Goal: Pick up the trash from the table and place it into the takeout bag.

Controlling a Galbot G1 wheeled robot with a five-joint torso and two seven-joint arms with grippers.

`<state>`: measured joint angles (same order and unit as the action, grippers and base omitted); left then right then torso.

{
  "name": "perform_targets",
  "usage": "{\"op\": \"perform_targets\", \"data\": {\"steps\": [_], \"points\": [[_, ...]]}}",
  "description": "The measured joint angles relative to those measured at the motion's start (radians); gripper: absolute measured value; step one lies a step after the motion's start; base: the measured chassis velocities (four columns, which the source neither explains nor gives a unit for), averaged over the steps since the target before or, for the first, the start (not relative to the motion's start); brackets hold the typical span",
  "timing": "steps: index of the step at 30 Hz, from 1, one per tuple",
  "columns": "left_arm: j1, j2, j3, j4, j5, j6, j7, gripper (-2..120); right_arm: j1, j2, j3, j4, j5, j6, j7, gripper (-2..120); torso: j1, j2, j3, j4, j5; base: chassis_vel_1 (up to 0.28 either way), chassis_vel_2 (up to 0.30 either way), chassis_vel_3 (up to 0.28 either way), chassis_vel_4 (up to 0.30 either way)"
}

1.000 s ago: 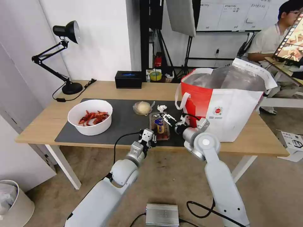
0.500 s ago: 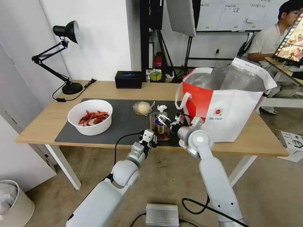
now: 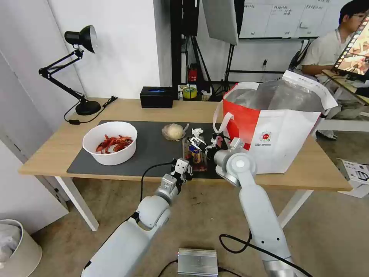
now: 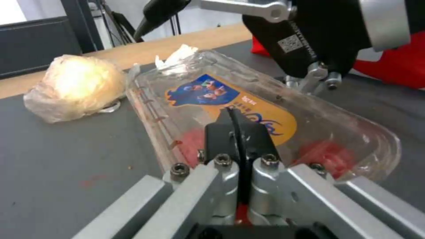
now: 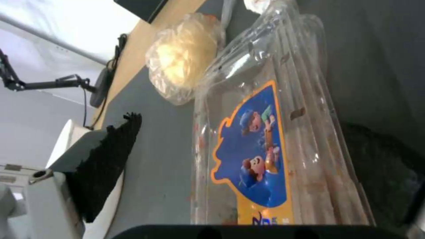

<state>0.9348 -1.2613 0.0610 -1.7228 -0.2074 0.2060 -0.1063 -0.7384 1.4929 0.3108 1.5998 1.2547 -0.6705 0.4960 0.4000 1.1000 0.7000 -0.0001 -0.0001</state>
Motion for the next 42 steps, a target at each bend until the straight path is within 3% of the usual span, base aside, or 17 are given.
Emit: {"op": "perform_targets", "data": {"steps": [16, 21, 23, 24, 28, 30, 33, 36, 42], "points": [[-0.003, -0.007, 0.013, 0.012, 0.003, -0.013, 0.0, 0, -0.004, 0.005, -0.01, 0.006, -0.006, -0.012, 0.013, 98, 0.0, 0.0, 0.0, 0.0001, 0.0001, 0.0, 0.0, 0.0, 0.0], [-0.001, -0.004, 0.01, 0.008, 0.004, -0.012, 0.0, 0, -0.011, 0.0, -0.013, 0.016, -0.008, -0.018, 0.017, 78, 0.0, 0.0, 0.0, 0.0001, 0.0001, 0.0, 0.0, 0.0, 0.0], [-0.001, -0.004, 0.01, 0.008, 0.004, -0.012, 0.0, 0, -0.011, 0.0, -0.013, 0.016, -0.008, -0.018, 0.017, 78, 0.0, 0.0, 0.0, 0.0001, 0.0001, 0.0, 0.0, 0.0, 0.0], [0.0, -0.005, 0.009, 0.007, 0.004, -0.012, 0.0, 0, -0.011, -0.002, -0.014, 0.018, -0.008, -0.019, 0.017, 66, 0.0, 0.0, 0.0, 0.0001, 0.0001, 0.0, 0.0, 0.0, 0.0], [0.001, -0.005, 0.009, 0.005, 0.004, -0.012, -0.001, 0, -0.011, -0.003, -0.014, 0.02, -0.011, -0.019, 0.017, 58, 0.0, 0.0, 0.0, 0.0001, 0.0001, 0.0, 0.0, 0.0, 0.0], [0.003, -0.005, 0.009, 0.004, 0.005, -0.012, -0.001, 0, -0.011, -0.004, -0.015, 0.026, -0.012, -0.02, 0.017, 45, 0.0, 0.0, 0.0, 0.0002, 0.0001, 0.0, 0.0, 0.0, 0.0], [0.003, -0.005, 0.009, 0.003, 0.005, -0.012, -0.001, 0, -0.012, -0.006, -0.015, 0.028, -0.013, -0.022, 0.017, 39, 0.0, 0.0, 0.0, 0.0001, 0.0001, 0.0, 0.0, 0.0, 0.0], [0.002, -0.006, 0.011, 0.002, 0.005, -0.012, -0.002, 0, -0.021, -0.016, -0.013, 0.041, -0.009, -0.031, 0.021, 23, 0.0, 0.0, 0.0, 0.0001, 0.0001, 0.0, 0.0, 0.0, 0.0], [0.002, -0.009, 0.012, 0.001, 0.007, -0.012, -0.002, 0, -0.034, -0.027, -0.01, 0.054, 0.008, -0.049, 0.038, 3, 0.0, 0.0, 0.0, 0.0001, 0.0001, 0.0, 0.0, 0.0, 0.0]]}}
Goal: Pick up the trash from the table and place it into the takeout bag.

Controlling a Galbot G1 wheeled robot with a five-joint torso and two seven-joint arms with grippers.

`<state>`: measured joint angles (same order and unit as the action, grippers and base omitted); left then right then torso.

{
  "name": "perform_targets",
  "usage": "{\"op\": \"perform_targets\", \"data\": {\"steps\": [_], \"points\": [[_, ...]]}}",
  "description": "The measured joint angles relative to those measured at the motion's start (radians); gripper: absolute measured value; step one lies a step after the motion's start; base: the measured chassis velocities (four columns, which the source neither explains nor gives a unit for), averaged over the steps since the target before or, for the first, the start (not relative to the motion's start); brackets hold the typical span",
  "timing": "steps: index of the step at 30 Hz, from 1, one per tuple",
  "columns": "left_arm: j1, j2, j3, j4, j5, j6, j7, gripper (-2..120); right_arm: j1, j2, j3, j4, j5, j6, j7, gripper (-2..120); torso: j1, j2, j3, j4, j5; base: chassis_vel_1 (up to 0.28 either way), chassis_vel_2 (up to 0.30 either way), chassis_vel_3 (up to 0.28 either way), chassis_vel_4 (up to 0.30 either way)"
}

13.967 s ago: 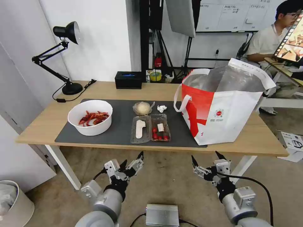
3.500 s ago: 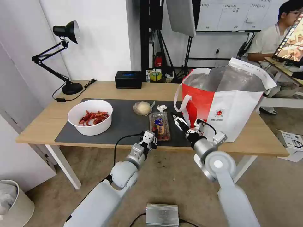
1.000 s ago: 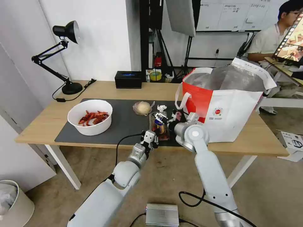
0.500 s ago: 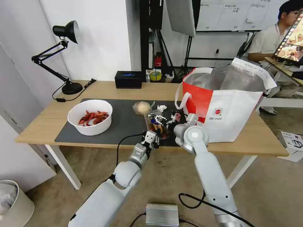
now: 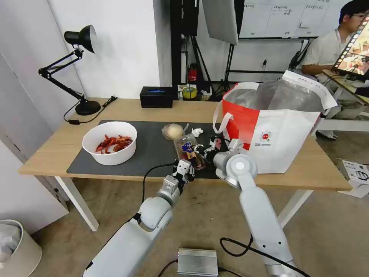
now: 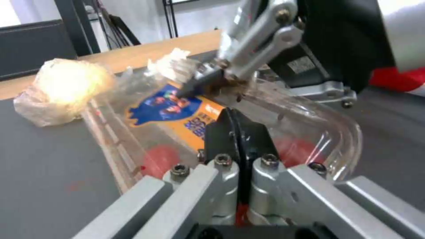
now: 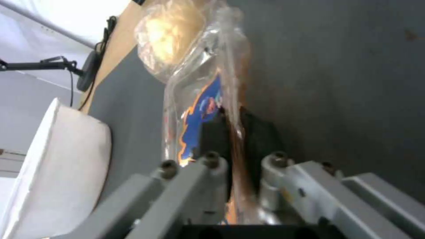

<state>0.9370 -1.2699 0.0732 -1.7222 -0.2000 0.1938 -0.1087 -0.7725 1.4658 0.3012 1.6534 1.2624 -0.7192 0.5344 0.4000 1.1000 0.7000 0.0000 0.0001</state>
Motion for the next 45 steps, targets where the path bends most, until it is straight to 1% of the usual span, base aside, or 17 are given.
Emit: {"op": "perform_targets", "data": {"steps": [2, 8, 15, 19, 22, 23, 26, 31, 34, 35, 36, 37, 38, 41, 42, 44, 45], "points": [[0.0, -0.001, 0.0, -0.001, 0.001, -0.001, 0.0, 0, -0.002, -0.002, 0.002, 0.002, 0.007, -0.001, 0.005, 0, 0.0, 0.0, 0.0, 0.0, 0.0, 0.0, 0.0, 0.0, 0.0], [0.005, 0.001, -0.005, -0.009, 0.001, -0.003, 0.0, 0, -0.003, 0.001, 0.004, 0.005, 0.012, -0.002, 0.01, 0, 0.0, 0.0, 0.0, -0.0001, -0.0001, 0.0, 0.0, 0.0, 0.0], [0.031, 0.029, -0.034, -0.06, -0.012, -0.001, 0.0, 0, -0.001, 0.012, 0.011, -0.003, 0.012, -0.001, 0.007, 0, 0.0, 0.0, 0.0, 0.0, -0.0001, 0.0, 0.0, 0.0, 0.0], [0.069, 0.052, -0.073, -0.105, -0.016, 0.0, 0.0, 0, 0.003, 0.018, 0.015, -0.006, 0.012, 0.001, 0.004, 0, 0.0, 0.0, 0.0, 0.0001, -0.0001, 0.0, 0.0, 0.0, 0.0], [0.112, 0.068, -0.123, -0.155, -0.022, -0.004, 0.0, 0, 0.004, 0.023, 0.018, -0.006, 0.012, 0.002, -0.001, 0, 0.0, 0.0, 0.0, 0.0001, -0.0002, 0.0, 0.0, 0.0, 0.0], [0.112, 0.068, -0.123, -0.155, -0.022, -0.004, 0.0, 0, 0.004, 0.023, 0.018, -0.006, 0.012, 0.002, -0.001, 0, 0.0, 0.0, 0.0, 0.0001, -0.0002, 0.0, 0.0, 0.0, 0.0], [0.168, 0.079, -0.18, -0.202, -0.025, -0.012, 0.001, 0, 0.001, 0.024, 0.017, -0.001, 0.01, 0.004, -0.01, 0, 0.0, 0.0, 0.0, 0.0001, -0.0002, 0.0, 0.0, 0.0, 0.0], [0.239, 0.083, -0.237, -0.238, -0.019, -0.025, 0.003, 0, -0.003, 0.022, 0.017, 0.008, 0.01, 0.007, -0.024, 0, 0.0, 0.0, 0.0, 0.0001, -0.0002, 0.0, 0.0, 0.0, 0.0], [0.32, 0.081, -0.298, -0.272, -0.015, -0.036, 0.008, 0, -0.005, 0.022, 0.014, 0.02, 0.01, 0.021, -0.045, 0, 0.0, 0.0, 0.0, 0.0001, -0.0002, 0.0, 0.0, 0.0, 0.0], [0.32, 0.081, -0.298, -0.272, -0.015, -0.036, 0.008, 0, -0.005, 0.022, 0.014, 0.02, 0.01, 0.021, -0.045, 0, 0.0, 0.0, 0.0, 0.0001, -0.0002, 0.0, 0.0, 0.0, 0.0], [0.347, 0.08, -0.318, -0.285, -0.014, -0.037, 0.011, 2, -0.005, 0.022, 0.014, 0.026, 0.01, 0.024, -0.053, 0, 0.0, 0.0, 0.0, 0.0002, -0.0002, 0.0, 0.0, 0.0, 0.0], [0.382, 0.076, -0.345, -0.303, -0.014, -0.04, 0.017, 9, -0.005, 0.021, 0.014, 0.039, 0.009, 0.03, -0.07, 0, 0.0, 0.0, 0.0, 0.0001, 0.0, 0.0, 0.0, 0.0, 0.0], [0.382, 0.076, -0.345, -0.303, -0.014, -0.04, 0.017, 9, -0.005, 0.021, 0.014, 0.039, 0.009, 0.03, -0.07, 0, 0.0, 0.0, 0.0, 0.0001, 0.0, 0.0, 0.0, 0.0, 0.0], [0.466, 0.049, -0.409, -0.344, -0.007, -0.061, 0.026, 23, -0.003, 0.012, 0.018, 0.096, 0.008, 0.051, -0.117, 0, 0.0, 0.0, 0.0, 0.0001, -0.0001, 0.0, 0.0, 0.0, 0.0], [0.466, 0.049, -0.409, -0.344, -0.007, -0.061, 0.026, 23, -0.003, 0.012, 0.018, 0.096, 0.008, 0.051, -0.117, 0, 0.0, 0.0, 0.0, 0.0001, -0.0001, 0.0, 0.0, 0.0, 0.0], [0.503, 0.029, -0.439, -0.371, -0.006, -0.07, 0.028, 34, 0.002, 0.001, 0.022, 0.146, 0.015, 0.063, -0.13, 0, 0.0, 0.0, 0.0, 0.0001, -0.0002, 0.0, 0.0, 0.0, 0.0], [0.503, 0.029, -0.439, -0.371, -0.006, -0.07, 0.028, 34, 0.002, 0.001, 0.022, 0.146, 0.015, 0.063, -0.13, 0, 0.0, 0.0, 0.0, 0.0001, -0.0002, 0.0, 0.0, 0.0, 0.0]]}}
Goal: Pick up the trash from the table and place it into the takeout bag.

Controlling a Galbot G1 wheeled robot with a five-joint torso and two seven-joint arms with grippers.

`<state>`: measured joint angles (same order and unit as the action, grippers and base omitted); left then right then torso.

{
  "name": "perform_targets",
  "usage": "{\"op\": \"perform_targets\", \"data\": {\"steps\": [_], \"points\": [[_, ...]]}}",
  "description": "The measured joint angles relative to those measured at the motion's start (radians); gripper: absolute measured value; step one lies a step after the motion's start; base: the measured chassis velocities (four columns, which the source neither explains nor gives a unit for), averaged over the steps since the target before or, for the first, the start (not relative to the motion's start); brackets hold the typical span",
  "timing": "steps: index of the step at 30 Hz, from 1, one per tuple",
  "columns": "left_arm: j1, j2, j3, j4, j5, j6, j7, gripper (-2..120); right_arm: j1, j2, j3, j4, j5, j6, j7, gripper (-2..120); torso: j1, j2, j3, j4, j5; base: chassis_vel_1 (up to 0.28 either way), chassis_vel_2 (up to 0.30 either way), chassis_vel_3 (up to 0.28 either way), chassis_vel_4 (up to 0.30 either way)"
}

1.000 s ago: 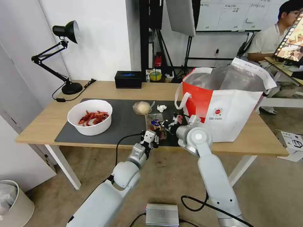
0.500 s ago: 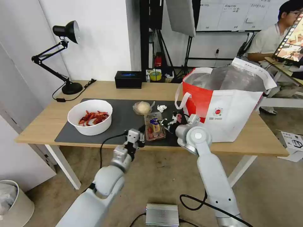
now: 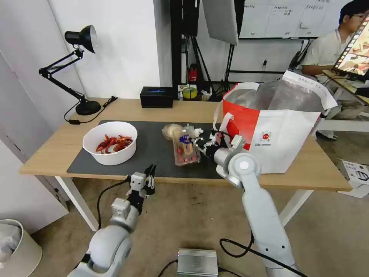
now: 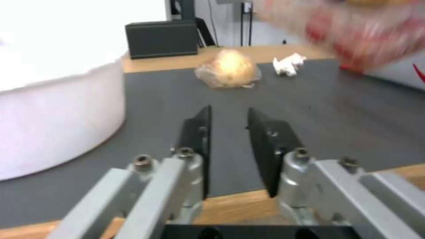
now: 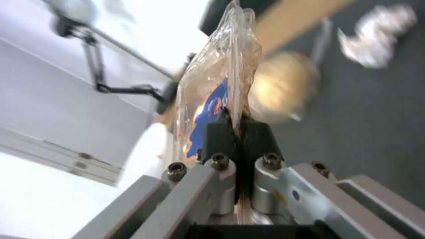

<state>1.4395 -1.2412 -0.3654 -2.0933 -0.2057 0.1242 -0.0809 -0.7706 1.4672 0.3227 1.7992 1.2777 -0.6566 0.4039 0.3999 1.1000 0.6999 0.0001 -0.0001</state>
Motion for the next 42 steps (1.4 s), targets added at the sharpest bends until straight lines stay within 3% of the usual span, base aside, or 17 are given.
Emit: {"op": "perform_targets", "data": {"steps": [3, 9, 11, 18, 31, 42], "points": [[0.033, -0.017, -0.029, -0.026, 0.001, -0.01, 0.001, 50, 0.018, -0.005, 0.004, 0.057, 0.012, 0.013, 0.003, 0, 0.0, 0.0, 0.0, -0.0001, 0.0001, 0.0, 0.0, 0.0, 0.0], [0.054, -0.035, -0.048, -0.039, 0.003, -0.02, 0.001, 67, 0.057, -0.014, 0.02, 0.112, 0.045, 0.033, 0.033, 0, 0.0, 0.0, 0.0, -0.0001, 0.0001, 0.0, 0.0, 0.0, 0.0], [0.064, -0.044, -0.054, -0.045, 0.009, -0.023, 0.001, 78, 0.093, -0.025, 0.045, 0.142, 0.073, 0.05, 0.066, 0, 0.0, 0.0, 0.0, 0.0, 0.0002, 0.0, 0.0, 0.0, 0.0], [0.074, -0.049, -0.063, -0.055, 0.015, -0.024, 0.001, 99, 0.148, -0.074, 0.115, 0.191, 0.117, 0.081, 0.116, 0, 0.0, 0.0, 0.0, -0.0001, 0.0003, 0.0, 0.0, 0.0, 0.0], [0.082, -0.065, -0.062, -0.058, 0.022, -0.032, 0.001, 100, 0.227, -0.234, 0.224, 0.156, 0.143, 0.135, 0.179, 0, 0.0, 0.0, 0.0, -0.0002, 0.0004, 0.0, 0.0, 0.0, 0.0], [0.074, -0.076, -0.037, -0.047, 0.031, -0.032, 0.003, 100, 0.193, -0.323, 0.247, 0.095, -0.163, 0.137, 0.064, 0, 0.0, 0.0, 0.0, -0.0003, 0.0003, 0.0, 0.0, 0.0, 0.0]]}}
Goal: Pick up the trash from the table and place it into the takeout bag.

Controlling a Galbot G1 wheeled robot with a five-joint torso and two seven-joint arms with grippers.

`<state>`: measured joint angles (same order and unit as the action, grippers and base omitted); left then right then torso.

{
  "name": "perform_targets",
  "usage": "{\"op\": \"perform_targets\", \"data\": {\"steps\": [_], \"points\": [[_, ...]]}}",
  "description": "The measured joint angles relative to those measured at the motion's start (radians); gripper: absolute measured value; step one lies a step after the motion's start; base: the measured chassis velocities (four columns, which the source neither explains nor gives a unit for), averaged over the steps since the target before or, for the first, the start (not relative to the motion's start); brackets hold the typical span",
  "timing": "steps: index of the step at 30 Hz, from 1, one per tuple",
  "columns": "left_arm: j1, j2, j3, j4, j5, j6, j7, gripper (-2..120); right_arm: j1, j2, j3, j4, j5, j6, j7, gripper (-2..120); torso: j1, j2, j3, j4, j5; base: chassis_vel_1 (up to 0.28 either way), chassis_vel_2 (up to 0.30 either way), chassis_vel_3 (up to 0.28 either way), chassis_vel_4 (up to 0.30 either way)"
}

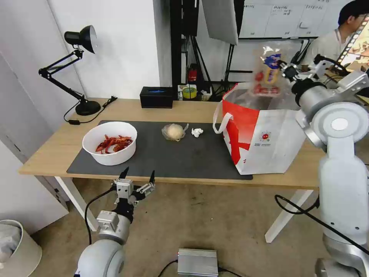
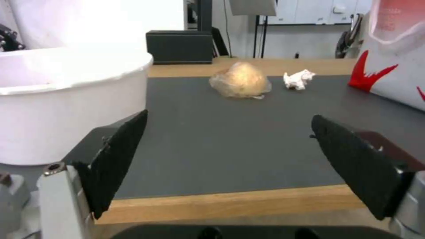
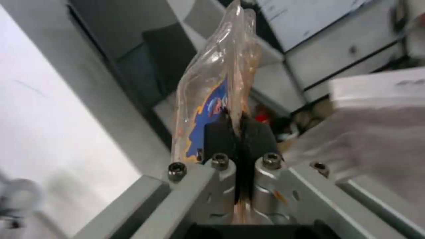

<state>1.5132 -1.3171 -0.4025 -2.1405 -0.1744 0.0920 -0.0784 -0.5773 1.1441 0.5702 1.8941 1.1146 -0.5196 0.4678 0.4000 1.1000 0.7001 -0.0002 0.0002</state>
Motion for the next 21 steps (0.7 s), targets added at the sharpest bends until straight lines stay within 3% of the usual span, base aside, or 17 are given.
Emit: {"op": "perform_targets", "data": {"steps": [3, 7, 21], "points": [[0.0, 0.0, 0.004, 0.002, 0.0, 0.0, 0.0, 100, -0.023, -0.005, -0.011, -0.029, -0.153, 0.026, -0.076, 0, 0.0, 0.0, 0.0, 0.0002, -0.0002, 0.0, 0.0, 0.0, 0.0], [-0.004, 0.001, 0.005, 0.008, 0.0, 0.0, 0.0, 100, -0.049, -0.001, -0.02, -0.044, -0.234, 0.047, -0.12, 0, 0.0, 0.0, 0.0, 0.0001, -0.0001, 0.0, 0.0, 0.0, 0.0], [-0.003, 0.004, 0.007, 0.014, 0.0, -0.002, 0.0, 100, -0.121, 0.026, -0.032, -0.034, -0.257, 0.049, -0.136, 0, 0.0, 0.0, 0.0, 0.0002, -0.0003, 0.0, 0.0, 0.0, 0.0]]}}
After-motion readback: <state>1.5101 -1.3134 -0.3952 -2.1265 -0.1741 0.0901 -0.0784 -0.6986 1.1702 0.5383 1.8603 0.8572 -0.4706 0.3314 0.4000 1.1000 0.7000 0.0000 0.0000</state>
